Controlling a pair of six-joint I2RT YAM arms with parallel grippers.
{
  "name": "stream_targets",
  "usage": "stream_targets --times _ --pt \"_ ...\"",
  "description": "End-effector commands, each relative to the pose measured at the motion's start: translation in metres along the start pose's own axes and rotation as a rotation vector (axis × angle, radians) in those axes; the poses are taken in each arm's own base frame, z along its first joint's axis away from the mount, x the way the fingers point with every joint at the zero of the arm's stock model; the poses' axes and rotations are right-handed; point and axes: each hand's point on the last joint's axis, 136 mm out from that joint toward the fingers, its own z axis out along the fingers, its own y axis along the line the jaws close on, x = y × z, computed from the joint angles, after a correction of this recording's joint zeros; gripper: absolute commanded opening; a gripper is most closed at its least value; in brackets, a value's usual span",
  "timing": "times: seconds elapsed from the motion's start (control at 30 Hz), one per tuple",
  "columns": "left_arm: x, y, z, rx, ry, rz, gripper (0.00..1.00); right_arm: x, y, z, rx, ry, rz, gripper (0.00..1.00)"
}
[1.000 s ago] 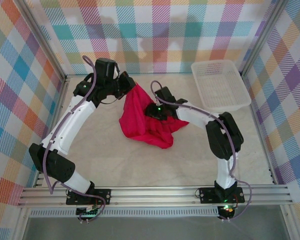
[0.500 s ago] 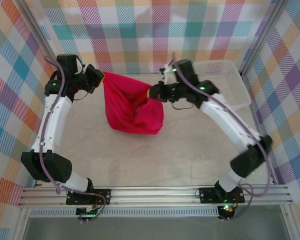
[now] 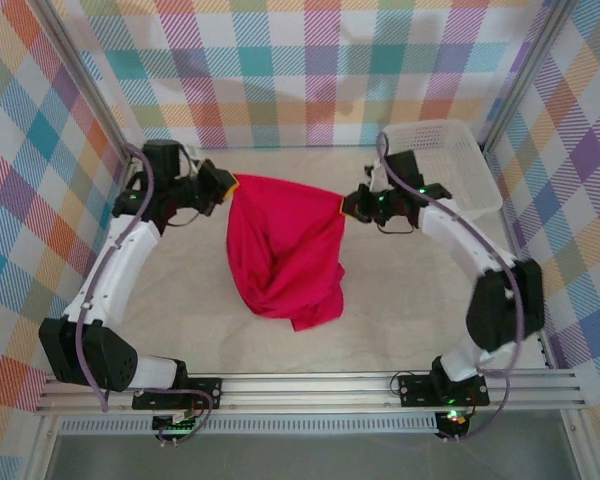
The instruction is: Fold the inside-out t-shirt
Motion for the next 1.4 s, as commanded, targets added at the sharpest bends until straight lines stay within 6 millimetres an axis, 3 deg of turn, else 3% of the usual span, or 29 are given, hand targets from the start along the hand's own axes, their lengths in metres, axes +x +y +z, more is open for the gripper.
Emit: stream_targets --times 0.0,0.07,0.1,0.3,0.5,0.7,0.83,0.97,1.1,1.2,1.37 --pt "-0.006 -0.011 0.011 0.028 -0.055 0.007 0.00 -0.010 -0.033 0.008 0.122 -0.016 0.002 0.11" --pt "-0.001 -0.014 0.015 0.024 -0.050 0.020 0.00 -0.004 -0.037 0.010 0.137 -0.008 0.026 0.24" --pt "0.001 -0.016 0.017 0.024 -0.048 0.027 0.00 0.000 -0.031 0.008 0.132 -0.016 0.018 0.25" --pt "0.000 -0.016 0.023 0.003 -0.037 0.038 0.00 0.044 0.025 0.014 0.115 -0.053 -0.166 0.36" --pt "-0.002 -0.016 0.019 -0.022 -0.050 0.057 0.00 0.076 0.060 0.055 0.026 -0.019 -0.247 0.45" --pt "-0.002 -0.014 0.020 -0.025 -0.046 0.052 0.00 0.089 0.086 0.106 -0.075 0.081 -0.236 0.61" --pt "0.000 -0.012 0.021 -0.028 -0.045 0.050 0.00 0.089 0.092 0.135 -0.075 0.122 -0.206 0.63" --pt "0.001 -0.008 0.021 -0.035 -0.040 0.051 0.00 0.081 0.084 0.151 -0.009 0.120 -0.163 0.57" --pt "-0.002 -0.008 0.019 -0.041 -0.045 0.058 0.00 0.081 0.084 0.146 0.012 0.130 -0.134 0.19" --pt "-0.010 -0.005 0.015 -0.051 -0.060 0.060 0.00 0.081 0.097 0.122 0.006 0.130 -0.147 0.00" --pt "-0.039 0.009 0.015 -0.079 -0.079 0.037 0.00 0.075 0.146 0.049 -0.069 0.077 -0.245 0.00"
